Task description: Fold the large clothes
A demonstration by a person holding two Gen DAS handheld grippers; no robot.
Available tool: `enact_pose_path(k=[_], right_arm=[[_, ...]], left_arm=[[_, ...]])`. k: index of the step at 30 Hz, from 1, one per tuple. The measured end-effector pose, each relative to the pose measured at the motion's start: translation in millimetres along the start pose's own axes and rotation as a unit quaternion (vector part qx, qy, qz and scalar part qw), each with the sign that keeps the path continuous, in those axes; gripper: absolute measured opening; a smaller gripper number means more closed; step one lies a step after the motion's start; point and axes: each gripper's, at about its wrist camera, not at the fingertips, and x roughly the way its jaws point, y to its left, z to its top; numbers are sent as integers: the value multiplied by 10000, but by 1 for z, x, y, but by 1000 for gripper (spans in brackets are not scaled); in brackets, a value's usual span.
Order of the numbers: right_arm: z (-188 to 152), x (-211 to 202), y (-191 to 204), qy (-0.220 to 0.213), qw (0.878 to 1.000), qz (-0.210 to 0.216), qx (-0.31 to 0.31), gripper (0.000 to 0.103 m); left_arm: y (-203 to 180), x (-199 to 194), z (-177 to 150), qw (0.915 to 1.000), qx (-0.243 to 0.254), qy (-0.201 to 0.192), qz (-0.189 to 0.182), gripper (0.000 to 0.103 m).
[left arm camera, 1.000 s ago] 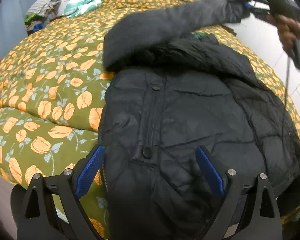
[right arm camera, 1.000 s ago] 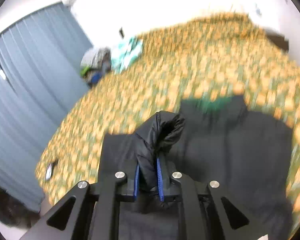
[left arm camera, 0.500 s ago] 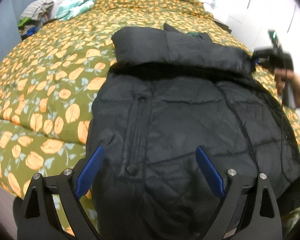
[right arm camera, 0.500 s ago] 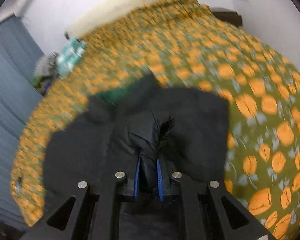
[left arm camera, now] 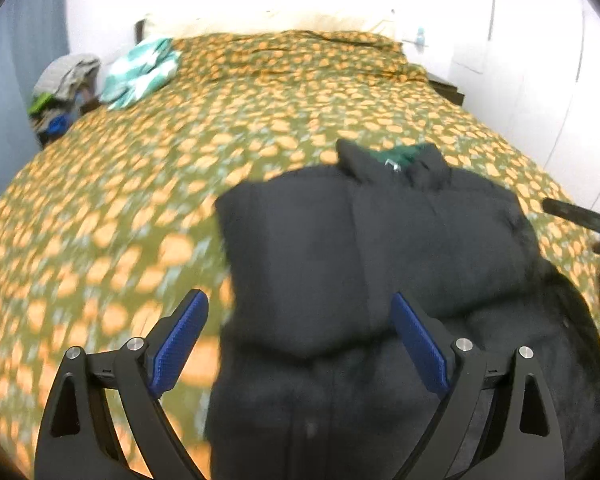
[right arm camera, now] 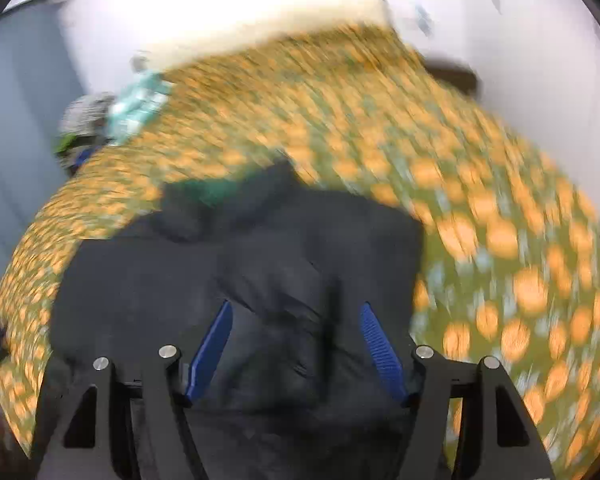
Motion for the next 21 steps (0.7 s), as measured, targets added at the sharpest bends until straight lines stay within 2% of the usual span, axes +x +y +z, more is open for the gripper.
enact_pose_path(k=[2, 5, 7, 9, 11, 14, 18, 21], right_arm=[[2, 6, 18, 97, 9986, 417, -308, 68], [-7, 43, 33, 575, 9946, 582, -632, 68], [-21, 76, 26, 1156, 9912, 482, -425, 68], [-33, 94, 12, 1369, 9893, 499, -70, 67], [-41, 96, 4, 1272, 9898, 627, 108, 67], [-43, 94, 4, 1263, 9902, 597, 45, 67], [-45, 96, 7, 1244, 9908, 536, -20, 67], [-45, 96, 8, 1218, 9914, 477, -50, 67]], left_arm=[[-5, 28, 6, 9999, 77, 40, 62, 93], [-5, 89, -2, 9970, -40, 774, 65, 92], [-1, 118, -16, 9922, -175, 1235, 25, 97], [4, 130, -21, 9900, -394, 1353, -104, 100], [7, 131, -22, 9895, -444, 1367, -148, 101], [2, 118, -16, 9897, -242, 1412, -55, 97], [6, 86, 9, 9949, -359, 930, -180, 95], [16, 90, 31, 9946, -668, 766, -228, 96]])
